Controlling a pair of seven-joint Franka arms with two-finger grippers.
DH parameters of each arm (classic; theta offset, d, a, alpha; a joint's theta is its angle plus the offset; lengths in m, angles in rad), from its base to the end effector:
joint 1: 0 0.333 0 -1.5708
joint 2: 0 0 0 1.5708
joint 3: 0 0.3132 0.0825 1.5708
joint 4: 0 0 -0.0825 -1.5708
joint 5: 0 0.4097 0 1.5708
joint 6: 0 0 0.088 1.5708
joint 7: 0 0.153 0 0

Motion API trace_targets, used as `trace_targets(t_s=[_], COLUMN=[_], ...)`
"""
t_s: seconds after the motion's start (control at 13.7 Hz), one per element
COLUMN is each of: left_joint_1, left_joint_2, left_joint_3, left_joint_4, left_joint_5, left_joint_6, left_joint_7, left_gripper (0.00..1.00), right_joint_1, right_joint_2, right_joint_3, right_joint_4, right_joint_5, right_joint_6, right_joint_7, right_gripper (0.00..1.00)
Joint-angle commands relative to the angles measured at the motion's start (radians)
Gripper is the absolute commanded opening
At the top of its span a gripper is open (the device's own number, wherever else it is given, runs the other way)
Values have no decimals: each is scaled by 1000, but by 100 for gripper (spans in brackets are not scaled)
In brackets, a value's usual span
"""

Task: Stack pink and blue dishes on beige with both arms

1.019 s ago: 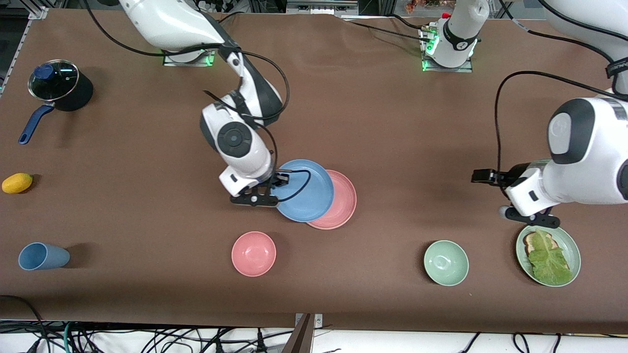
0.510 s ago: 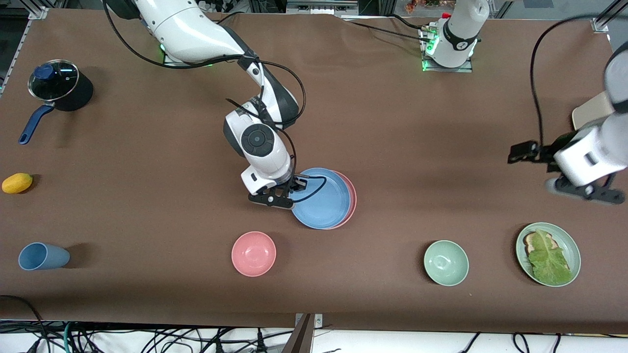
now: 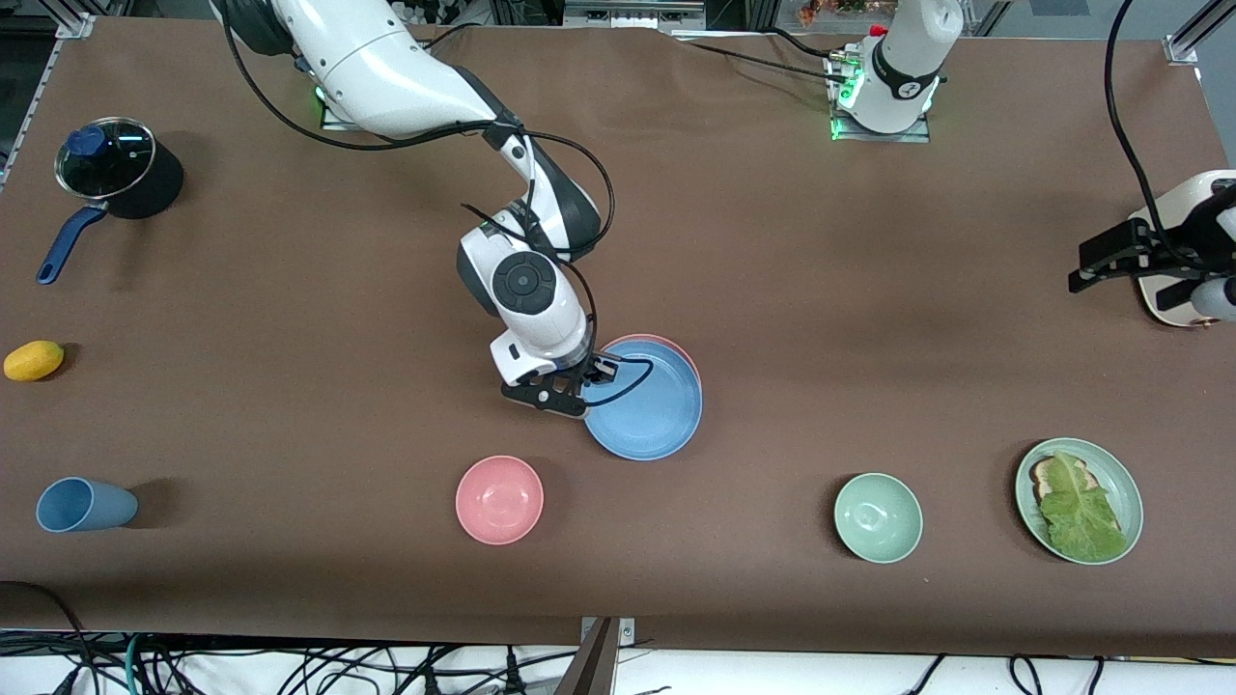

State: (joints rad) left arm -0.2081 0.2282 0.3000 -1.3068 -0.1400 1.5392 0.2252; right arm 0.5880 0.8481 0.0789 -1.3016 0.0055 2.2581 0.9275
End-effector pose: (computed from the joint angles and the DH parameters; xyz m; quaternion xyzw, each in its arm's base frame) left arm 0.6448 0.0169 0.5698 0.9966 -0.0731 0.0125 0.0350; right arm 0.6214 0.4745 0.1821 -0.9872 0.1461 -0.0164 0.0612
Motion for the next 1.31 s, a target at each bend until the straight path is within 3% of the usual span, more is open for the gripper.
trace_targets(t_s=[0.0, 0.15, 0.36, 0.58, 0.73, 1.02, 1.24], left_joint_1=[87, 107, 110, 111, 111, 111, 113], left_joint_2=[-29, -64, -88, -140, -179, -176, -159], left_joint_3=[-39, -50, -129, -251, -256, -239, -240], left_joint_4=[-91, -109, -98, -91, -89, -94, -92], left_joint_5=[-76, -131, -52, 75, 83, 74, 80], left_joint_6=[62, 39, 7, -21, -27, -114, -134], left_joint_7=[11, 0, -110, -233, -228, -231, -234], left_gripper=[100, 100, 100, 100, 100, 100, 100], right_joint_1=[7, 4, -5, -40, -88, -100, -103], right_joint_2=[23, 17, 5, -44, -105, -213, -360], right_joint_3=[-5, -5, -8, -19, -18, -112, -188], right_joint_4=[42, 42, 42, 45, 35, 22, -103], right_joint_5=[8, 8, -1, -2, -7, -2, 10], right_joint_6=[-2, -12, -31, -165, -201, -388, -402], right_joint_7=[16, 13, 2, -155, -238, -386, -519], right_gripper=[14, 55, 78, 86, 99, 100, 100])
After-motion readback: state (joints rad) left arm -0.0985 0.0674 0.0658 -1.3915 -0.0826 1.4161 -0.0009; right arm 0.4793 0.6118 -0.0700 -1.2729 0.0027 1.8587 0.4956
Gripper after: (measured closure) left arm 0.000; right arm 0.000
